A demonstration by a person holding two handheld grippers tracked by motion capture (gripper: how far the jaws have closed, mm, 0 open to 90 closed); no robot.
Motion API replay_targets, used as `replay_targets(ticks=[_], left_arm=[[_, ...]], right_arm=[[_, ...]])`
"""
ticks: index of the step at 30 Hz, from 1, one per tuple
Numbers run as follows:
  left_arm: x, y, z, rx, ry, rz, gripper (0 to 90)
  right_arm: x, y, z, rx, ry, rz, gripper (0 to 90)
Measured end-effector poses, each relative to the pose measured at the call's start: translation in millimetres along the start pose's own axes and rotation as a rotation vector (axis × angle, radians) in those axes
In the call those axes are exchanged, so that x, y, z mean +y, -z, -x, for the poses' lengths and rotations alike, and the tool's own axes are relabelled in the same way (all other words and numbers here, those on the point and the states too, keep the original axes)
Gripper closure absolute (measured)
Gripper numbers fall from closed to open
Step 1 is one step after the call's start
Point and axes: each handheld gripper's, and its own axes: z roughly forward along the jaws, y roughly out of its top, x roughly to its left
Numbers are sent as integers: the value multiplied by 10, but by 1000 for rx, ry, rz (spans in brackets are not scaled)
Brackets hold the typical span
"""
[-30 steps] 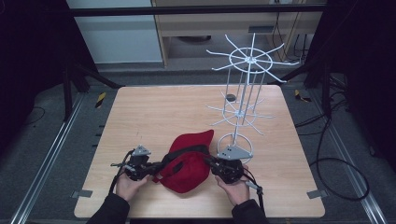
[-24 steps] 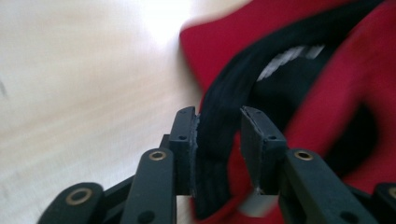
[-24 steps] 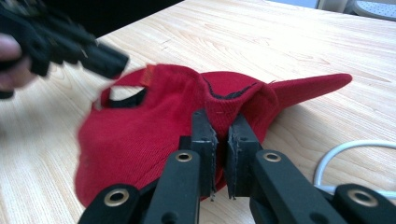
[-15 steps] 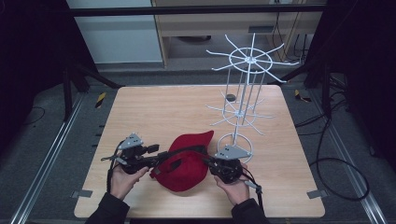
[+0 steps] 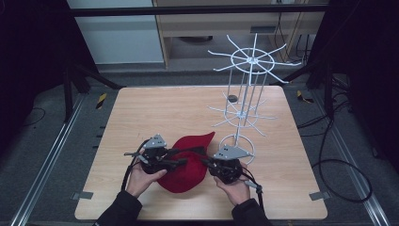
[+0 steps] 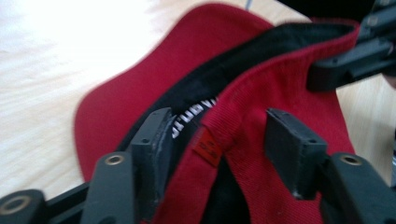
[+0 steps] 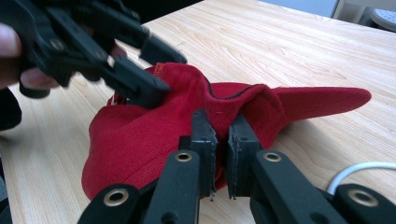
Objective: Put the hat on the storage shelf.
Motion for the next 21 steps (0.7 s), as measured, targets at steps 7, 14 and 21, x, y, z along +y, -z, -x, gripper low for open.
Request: replay_targets(ticks=[7,14,21], left_arm=[[-52,-14,107,2,-5,-49,818],[-32,53,168,20,-9,-39,841],[43,262,203,10,24,59,845]], right_arm=[[9,-16,-15,-13,3,9,833],[9,-10,-4,-15,-6,11,798],[15,122,33,7,-26,57,573]])
